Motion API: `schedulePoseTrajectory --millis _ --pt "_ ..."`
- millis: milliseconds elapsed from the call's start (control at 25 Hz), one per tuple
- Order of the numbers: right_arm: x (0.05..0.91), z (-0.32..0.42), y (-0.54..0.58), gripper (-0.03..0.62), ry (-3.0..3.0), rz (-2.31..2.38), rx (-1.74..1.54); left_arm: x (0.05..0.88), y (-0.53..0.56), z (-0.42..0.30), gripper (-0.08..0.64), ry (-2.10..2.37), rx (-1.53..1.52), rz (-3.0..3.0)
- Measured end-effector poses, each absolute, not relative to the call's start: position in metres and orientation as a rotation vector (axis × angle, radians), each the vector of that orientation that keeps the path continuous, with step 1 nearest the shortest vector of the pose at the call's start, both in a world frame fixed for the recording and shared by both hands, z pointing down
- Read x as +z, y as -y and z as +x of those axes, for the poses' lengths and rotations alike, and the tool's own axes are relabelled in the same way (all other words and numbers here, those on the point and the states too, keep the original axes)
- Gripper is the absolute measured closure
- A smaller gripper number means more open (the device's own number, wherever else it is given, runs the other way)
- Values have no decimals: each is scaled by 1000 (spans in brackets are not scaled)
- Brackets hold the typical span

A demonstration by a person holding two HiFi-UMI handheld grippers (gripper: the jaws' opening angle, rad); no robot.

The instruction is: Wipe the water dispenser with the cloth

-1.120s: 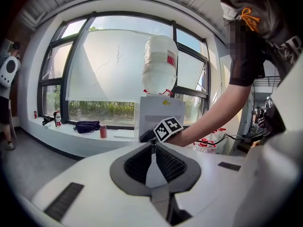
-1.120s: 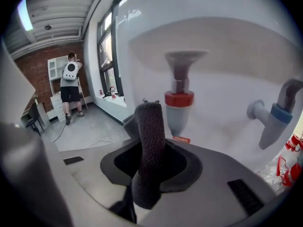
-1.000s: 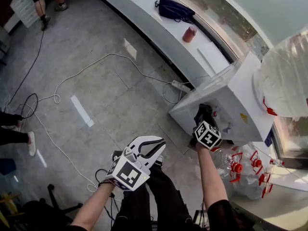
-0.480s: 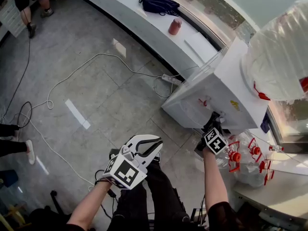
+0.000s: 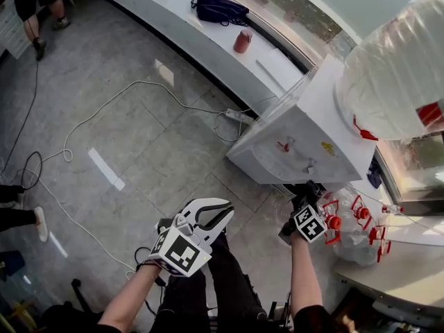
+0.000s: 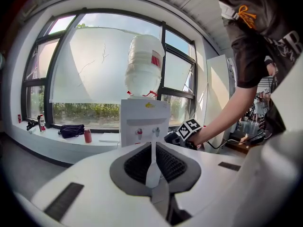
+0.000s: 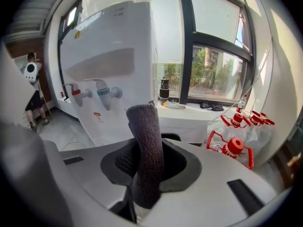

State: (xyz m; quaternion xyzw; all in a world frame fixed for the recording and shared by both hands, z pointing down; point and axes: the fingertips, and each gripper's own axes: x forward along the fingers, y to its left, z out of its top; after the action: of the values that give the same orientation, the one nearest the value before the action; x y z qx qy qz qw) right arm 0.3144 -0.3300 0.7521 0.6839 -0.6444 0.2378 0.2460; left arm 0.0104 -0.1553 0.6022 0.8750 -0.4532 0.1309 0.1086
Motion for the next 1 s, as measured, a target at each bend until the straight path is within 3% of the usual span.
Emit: schedulePoseTrajectory --millis 280,680,1000 --pt "780 229 314 482 1966 1457 569 605 147 -5 517 1380 359 2535" --pt "839 94 327 482 2093 1212 574 639 136 -32 517 1464 351 2453" --pt "894 35 357 482 2107 1182 552 683 133 -56 518 1541 328 2374"
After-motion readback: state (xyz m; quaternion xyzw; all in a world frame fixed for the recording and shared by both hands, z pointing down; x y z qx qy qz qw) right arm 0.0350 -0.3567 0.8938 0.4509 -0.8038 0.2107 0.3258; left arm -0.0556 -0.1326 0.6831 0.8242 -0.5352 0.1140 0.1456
